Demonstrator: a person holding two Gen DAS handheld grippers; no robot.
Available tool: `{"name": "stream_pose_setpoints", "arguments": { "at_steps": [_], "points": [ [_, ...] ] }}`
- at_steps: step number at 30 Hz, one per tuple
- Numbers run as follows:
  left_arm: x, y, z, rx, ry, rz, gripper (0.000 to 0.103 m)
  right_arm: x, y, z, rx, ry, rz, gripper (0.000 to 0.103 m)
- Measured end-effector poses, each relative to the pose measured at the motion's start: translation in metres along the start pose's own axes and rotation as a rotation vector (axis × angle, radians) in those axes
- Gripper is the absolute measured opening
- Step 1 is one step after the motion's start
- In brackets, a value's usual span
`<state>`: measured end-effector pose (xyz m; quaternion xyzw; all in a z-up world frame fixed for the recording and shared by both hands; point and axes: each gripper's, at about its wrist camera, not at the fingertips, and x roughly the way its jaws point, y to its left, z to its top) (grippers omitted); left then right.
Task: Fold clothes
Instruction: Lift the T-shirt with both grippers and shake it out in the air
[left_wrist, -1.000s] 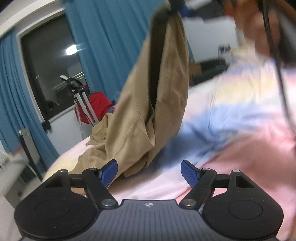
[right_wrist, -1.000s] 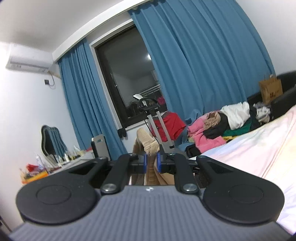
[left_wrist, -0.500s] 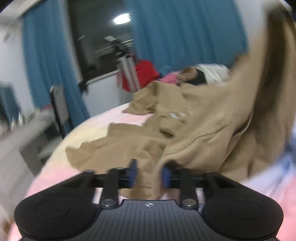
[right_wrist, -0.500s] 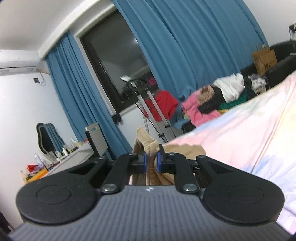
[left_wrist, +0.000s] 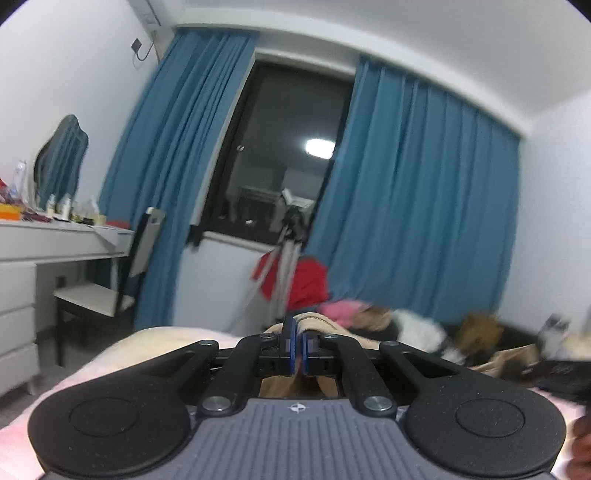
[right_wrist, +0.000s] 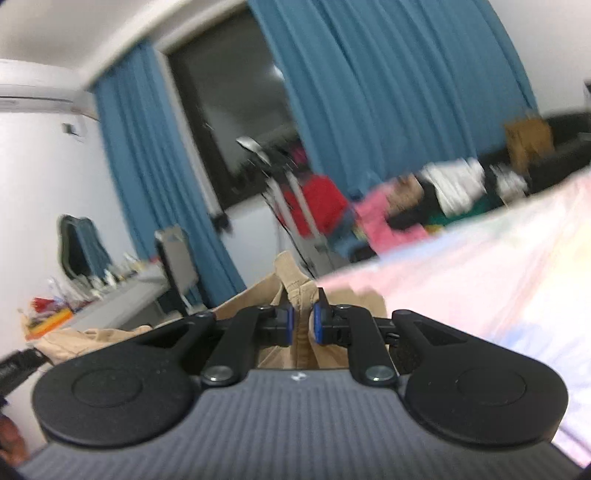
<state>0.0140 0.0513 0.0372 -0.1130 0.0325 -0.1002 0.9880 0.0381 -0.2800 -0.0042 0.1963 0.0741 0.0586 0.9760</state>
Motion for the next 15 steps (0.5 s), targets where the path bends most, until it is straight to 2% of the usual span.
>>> {"name": "stream_pose_setpoints", "arguments": {
  "at_steps": [3,6,8,10,13,15],
  "points": [
    [-0.035,0.007,0.028,-0.016,-0.008,-0.078,0.003,-0.024,0.013,0.012,-0.013,-0.087,0.067,0.014],
    [-0.039,0.017,0.044,0.006,0.063,-0.133,0.004,-0.037,0.018,0.020,-0.021,-0.123,0.089,0.014],
    [-0.031,0.025,0.047,0.017,0.136,-0.138,0.004,-0.031,0.014,0.019,-0.004,-0.080,0.086,0.014],
    [-0.008,0.032,0.036,0.020,0.232,-0.103,0.004,-0.013,0.009,0.009,0.008,0.000,0.063,0.014],
    [0.036,0.041,0.006,0.049,0.402,-0.042,0.004,0.016,0.002,-0.007,0.027,0.121,0.028,0.014],
    [0.065,0.044,-0.016,0.112,0.496,0.010,0.005,0.035,-0.003,-0.018,0.039,0.202,0.005,0.014]
  ]
}}
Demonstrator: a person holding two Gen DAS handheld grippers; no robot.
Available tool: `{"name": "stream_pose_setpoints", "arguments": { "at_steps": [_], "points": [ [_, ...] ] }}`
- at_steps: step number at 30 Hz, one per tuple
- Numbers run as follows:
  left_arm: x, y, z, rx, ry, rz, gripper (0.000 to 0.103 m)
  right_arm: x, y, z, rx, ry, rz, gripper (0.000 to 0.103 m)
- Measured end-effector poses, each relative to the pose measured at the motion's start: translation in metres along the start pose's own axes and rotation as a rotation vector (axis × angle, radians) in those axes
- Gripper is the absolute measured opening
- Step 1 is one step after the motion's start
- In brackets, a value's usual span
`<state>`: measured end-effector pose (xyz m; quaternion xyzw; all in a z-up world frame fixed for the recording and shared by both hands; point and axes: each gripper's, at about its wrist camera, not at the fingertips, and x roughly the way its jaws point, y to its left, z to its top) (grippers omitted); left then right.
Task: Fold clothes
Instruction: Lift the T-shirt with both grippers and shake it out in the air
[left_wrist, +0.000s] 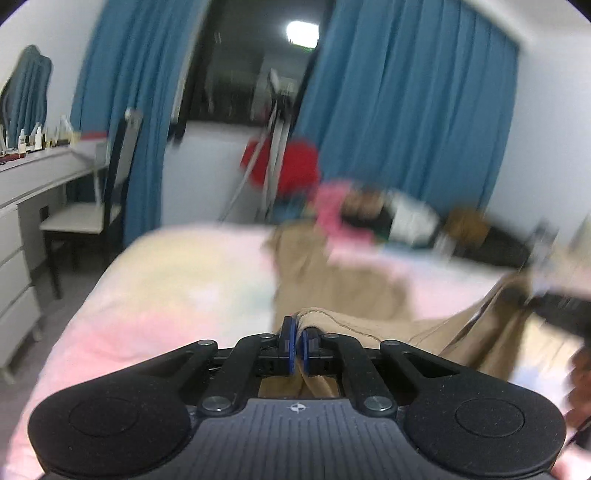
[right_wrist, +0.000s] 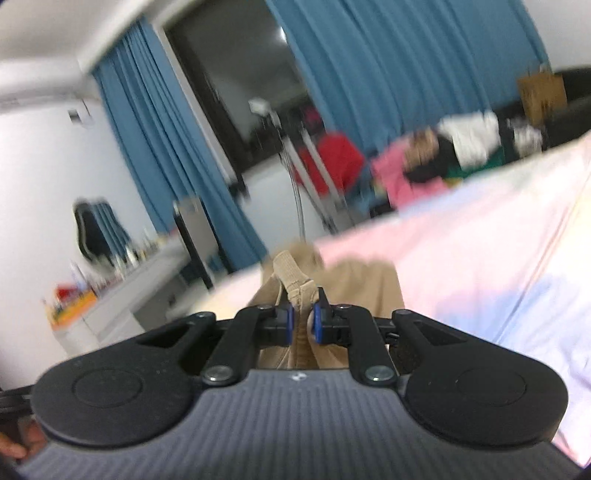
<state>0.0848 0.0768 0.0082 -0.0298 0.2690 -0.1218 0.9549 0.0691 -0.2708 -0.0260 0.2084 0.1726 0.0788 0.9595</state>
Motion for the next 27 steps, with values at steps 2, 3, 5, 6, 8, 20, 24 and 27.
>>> {"name": "stream_pose_setpoints", "arguments": {
  "at_steps": [2,3,5,6,8,20,24,27],
  "points": [
    [0.037,0.002,-0.008,0.047,0.094,0.055,0.005,0.021,-0.005,-0.007,0.015,0.080,-0.024,0.014],
    [0.053,0.004,-0.015,0.065,0.129,0.071,0.006,0.031,-0.008,-0.010,0.022,0.119,-0.037,0.014],
    [0.073,0.002,-0.025,0.096,0.172,0.100,0.007,0.054,-0.012,-0.019,0.033,0.181,-0.082,0.014],
    [0.079,0.001,-0.029,0.117,0.181,0.117,0.007,0.063,-0.014,-0.023,0.041,0.198,-0.101,0.014],
    [0.089,-0.002,-0.037,0.157,0.199,0.149,0.014,0.077,-0.021,-0.028,0.076,0.217,-0.123,0.014],
    [0.044,-0.087,-0.073,0.912,-0.016,0.123,0.046,0.071,-0.035,-0.029,0.178,0.218,-0.110,0.014],
    [0.067,-0.085,-0.089,1.080,0.018,0.121,0.046,0.069,-0.035,-0.029,0.167,0.215,-0.109,0.014],
    [0.085,-0.078,-0.093,1.060,0.033,0.122,0.046,0.070,-0.035,-0.029,0.174,0.214,-0.105,0.014]
  ]
}}
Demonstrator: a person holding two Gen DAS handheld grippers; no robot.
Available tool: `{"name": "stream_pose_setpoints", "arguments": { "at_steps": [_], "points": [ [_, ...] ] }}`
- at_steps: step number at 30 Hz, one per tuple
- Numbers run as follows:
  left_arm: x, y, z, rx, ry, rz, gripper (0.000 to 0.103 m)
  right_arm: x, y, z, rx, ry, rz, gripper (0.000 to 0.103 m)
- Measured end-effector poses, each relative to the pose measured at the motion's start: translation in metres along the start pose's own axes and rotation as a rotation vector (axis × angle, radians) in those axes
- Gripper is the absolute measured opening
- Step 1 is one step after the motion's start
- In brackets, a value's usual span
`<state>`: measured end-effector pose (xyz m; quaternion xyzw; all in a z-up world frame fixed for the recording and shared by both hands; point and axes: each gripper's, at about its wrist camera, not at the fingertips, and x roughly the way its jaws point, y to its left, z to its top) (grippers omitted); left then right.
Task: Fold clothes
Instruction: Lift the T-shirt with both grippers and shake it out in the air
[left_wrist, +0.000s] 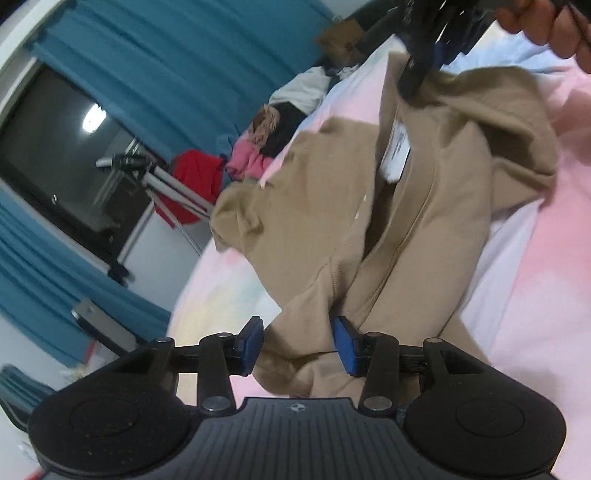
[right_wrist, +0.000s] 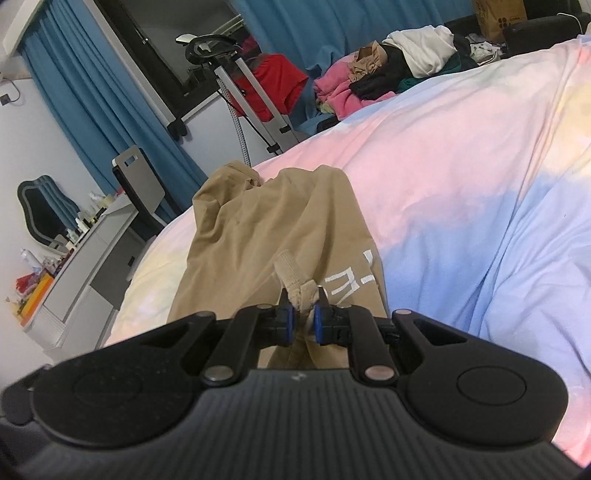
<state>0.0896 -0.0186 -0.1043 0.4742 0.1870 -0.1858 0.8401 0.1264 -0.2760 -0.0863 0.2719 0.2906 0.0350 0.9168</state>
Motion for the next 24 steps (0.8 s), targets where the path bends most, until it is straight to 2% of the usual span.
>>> {"name": "stream_pose_setpoints", "arguments": {
  "at_steps": [4,10,12,16,21,24],
  "points": [
    [-0.003,-0.004,-0.010,0.059,-0.021,-0.006,0.044,0.001,0.000,0.002,0.000,-0.004,0.004,0.014],
    [-0.006,-0.010,-0.025,0.146,-0.052,-0.014,0.050,-0.007,0.000,0.002,0.021,-0.004,0.023,0.014],
    [0.000,-0.014,-0.028,0.144,-0.053,-0.005,0.050,-0.011,0.002,0.001,0.027,-0.002,0.039,0.014],
    [0.015,-0.031,-0.029,0.174,-0.077,0.072,0.055,-0.014,0.006,0.000,0.015,-0.003,0.050,0.014],
    [0.025,-0.040,-0.015,0.233,-0.117,0.205,0.055,-0.015,0.004,-0.001,0.016,-0.003,0.041,0.014],
    [0.028,-0.038,-0.005,0.222,-0.131,0.245,0.054,-0.017,0.005,-0.003,0.013,-0.007,0.044,0.014]
  ]
}}
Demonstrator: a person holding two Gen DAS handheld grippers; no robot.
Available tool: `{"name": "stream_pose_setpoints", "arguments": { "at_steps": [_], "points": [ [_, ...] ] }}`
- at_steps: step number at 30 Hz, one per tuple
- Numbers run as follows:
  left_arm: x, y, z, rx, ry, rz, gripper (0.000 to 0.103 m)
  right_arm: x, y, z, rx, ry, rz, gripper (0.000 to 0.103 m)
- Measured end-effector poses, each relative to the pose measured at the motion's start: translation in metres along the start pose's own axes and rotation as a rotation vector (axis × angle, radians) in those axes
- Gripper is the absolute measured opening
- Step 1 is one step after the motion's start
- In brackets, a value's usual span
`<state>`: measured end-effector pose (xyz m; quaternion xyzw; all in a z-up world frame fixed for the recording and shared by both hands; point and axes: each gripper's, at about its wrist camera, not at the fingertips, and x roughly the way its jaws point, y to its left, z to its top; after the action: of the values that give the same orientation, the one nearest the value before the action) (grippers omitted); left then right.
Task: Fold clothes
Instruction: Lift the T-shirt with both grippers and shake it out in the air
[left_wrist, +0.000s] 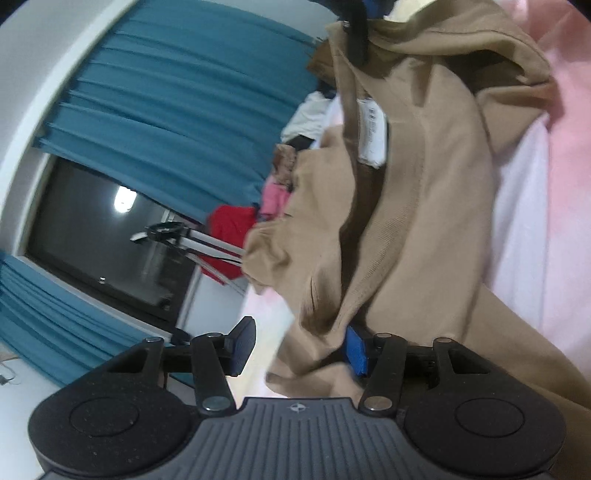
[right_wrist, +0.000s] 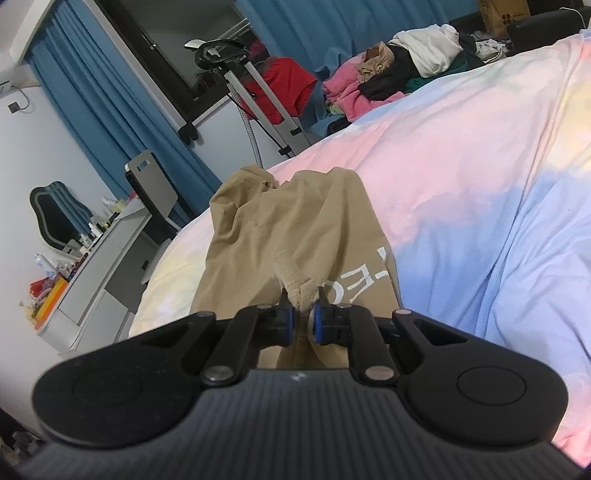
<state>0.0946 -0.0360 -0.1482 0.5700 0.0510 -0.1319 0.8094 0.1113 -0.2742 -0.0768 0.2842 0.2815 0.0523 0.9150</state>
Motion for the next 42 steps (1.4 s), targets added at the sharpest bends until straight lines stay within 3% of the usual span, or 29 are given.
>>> {"name": "stream_pose_setpoints", "arguments": {
  "at_steps": [3,10,15,18,20,24,26,32,38,42],
  "points": [
    [0.010,0.009,0.005,-0.082,0.027,-0.032,0.051,-0.003,0.003,-0.001,-0.013,-0.006,0.008,0.014],
    [0.023,0.026,0.003,-0.278,0.057,-0.152,0.013,0.002,0.001,-0.006,-0.067,0.002,-0.031,0.014],
    [0.017,0.064,0.003,-0.539,0.037,-0.110,0.009,0.003,0.009,-0.008,-0.130,-0.049,-0.086,0.014],
    [-0.011,0.098,0.005,-0.773,-0.013,-0.060,0.008,-0.017,0.033,-0.009,-0.268,-0.182,-0.123,0.014],
    [-0.042,0.120,0.007,-0.930,-0.065,-0.023,0.007,-0.044,0.050,-0.004,-0.299,-0.278,-0.100,0.014],
    [-0.104,0.174,0.020,-1.124,-0.194,0.068,0.007,-0.097,0.083,0.008,-0.359,-0.472,-0.055,0.014],
    [-0.134,0.204,0.032,-1.177,-0.248,0.129,0.007,-0.130,0.102,0.018,-0.377,-0.564,-0.014,0.014],
    [-0.212,0.313,0.067,-1.263,-0.384,0.250,0.007,-0.226,0.160,0.068,-0.422,-0.731,0.084,0.014],
    [-0.273,0.415,0.101,-1.245,-0.453,0.275,0.007,-0.319,0.210,0.117,-0.464,-0.834,0.161,0.014],
    [-0.300,0.467,0.119,-1.230,-0.473,0.259,0.007,-0.347,0.225,0.145,-0.461,-0.826,0.189,0.014]
  ]
}}
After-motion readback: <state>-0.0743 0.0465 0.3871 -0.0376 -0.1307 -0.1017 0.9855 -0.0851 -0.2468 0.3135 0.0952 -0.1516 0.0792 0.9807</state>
